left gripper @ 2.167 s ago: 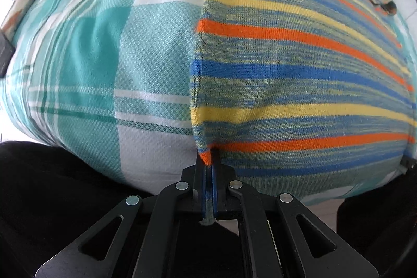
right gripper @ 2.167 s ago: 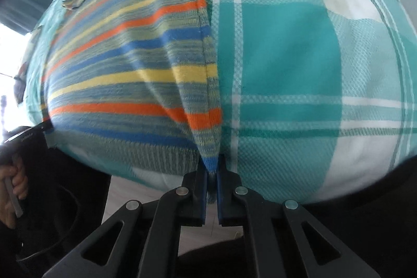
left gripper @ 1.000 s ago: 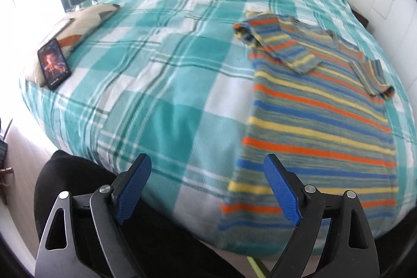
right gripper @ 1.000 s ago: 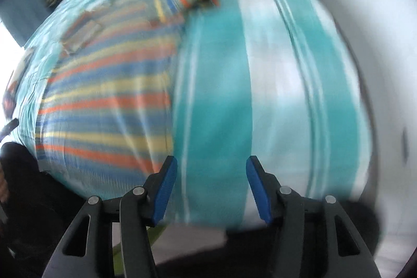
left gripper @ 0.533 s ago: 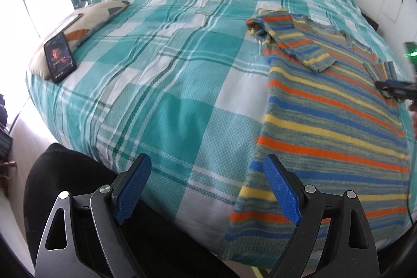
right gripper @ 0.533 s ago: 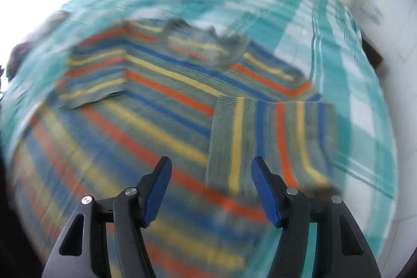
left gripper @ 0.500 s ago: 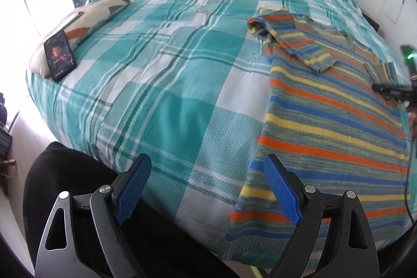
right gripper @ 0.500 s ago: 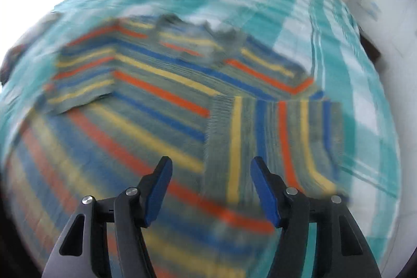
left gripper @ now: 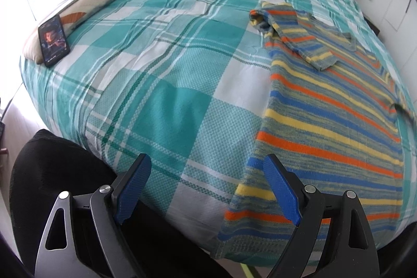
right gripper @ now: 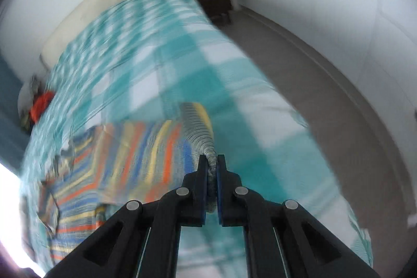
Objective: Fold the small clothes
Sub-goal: 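Carry the sleeve across the sweater body with the right gripper and release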
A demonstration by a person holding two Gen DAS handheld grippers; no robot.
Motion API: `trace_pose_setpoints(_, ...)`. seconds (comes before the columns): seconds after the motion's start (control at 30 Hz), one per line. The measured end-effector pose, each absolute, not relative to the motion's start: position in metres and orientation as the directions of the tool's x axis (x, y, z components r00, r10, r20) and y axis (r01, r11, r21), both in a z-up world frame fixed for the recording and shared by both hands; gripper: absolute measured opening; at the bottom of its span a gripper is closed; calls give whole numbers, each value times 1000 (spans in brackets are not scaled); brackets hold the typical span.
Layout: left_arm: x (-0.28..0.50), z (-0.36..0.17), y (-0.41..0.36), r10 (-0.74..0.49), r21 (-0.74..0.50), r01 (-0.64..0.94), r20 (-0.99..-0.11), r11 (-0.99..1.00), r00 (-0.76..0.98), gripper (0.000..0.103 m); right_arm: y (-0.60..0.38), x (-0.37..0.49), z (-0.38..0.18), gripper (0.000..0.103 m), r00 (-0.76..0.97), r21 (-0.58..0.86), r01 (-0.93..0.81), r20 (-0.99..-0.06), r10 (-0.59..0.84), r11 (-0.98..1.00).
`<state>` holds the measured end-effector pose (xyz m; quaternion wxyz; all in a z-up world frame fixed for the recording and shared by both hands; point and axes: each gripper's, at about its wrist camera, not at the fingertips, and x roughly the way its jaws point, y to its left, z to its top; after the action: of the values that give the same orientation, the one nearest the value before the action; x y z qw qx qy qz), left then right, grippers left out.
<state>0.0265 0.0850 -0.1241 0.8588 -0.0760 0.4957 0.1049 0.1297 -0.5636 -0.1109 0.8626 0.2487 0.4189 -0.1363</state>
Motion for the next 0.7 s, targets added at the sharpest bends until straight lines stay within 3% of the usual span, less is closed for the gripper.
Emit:
trace_pose_setpoints(0.23,23,-123,78,141,18,-246,-860,969,490,89,-547,128,-150,7,605,444,378,-783,146,812)
trace_pose_setpoints(0.33,22,-123,78,147,28,-242,-859,970,490,89,-543,127,-163,23,636,510,371,-749,187,776)
trace_pose_setpoints(0.37,22,-123,77,147,27,-244,-859,969,490,89,-546,125,-166,41,656,549,374,-726,205,748)
trace_pose_setpoints(0.43,22,-124,78,147,26,-247,-862,969,486,89,-551,120,-171,46,678,593,388,-702,218,705)
trace_pose_setpoints(0.47,22,-124,78,146,24,-248,-863,968,483,89,-553,121,-173,44,676,602,401,-703,221,690)
trace_pose_setpoints(0.53,22,-125,78,144,21,-252,-865,967,480,89,-558,124,-174,22,649,568,450,-738,185,689)
trace_pose_setpoints(0.57,23,-125,79,143,20,-253,-866,967,478,89,-558,124,-174,3,624,528,478,-767,152,702)
trace_pose_setpoints(0.7,22,-127,81,142,18,-259,-872,966,469,89,-566,118,-171,2,609,471,516,-789,80,715)
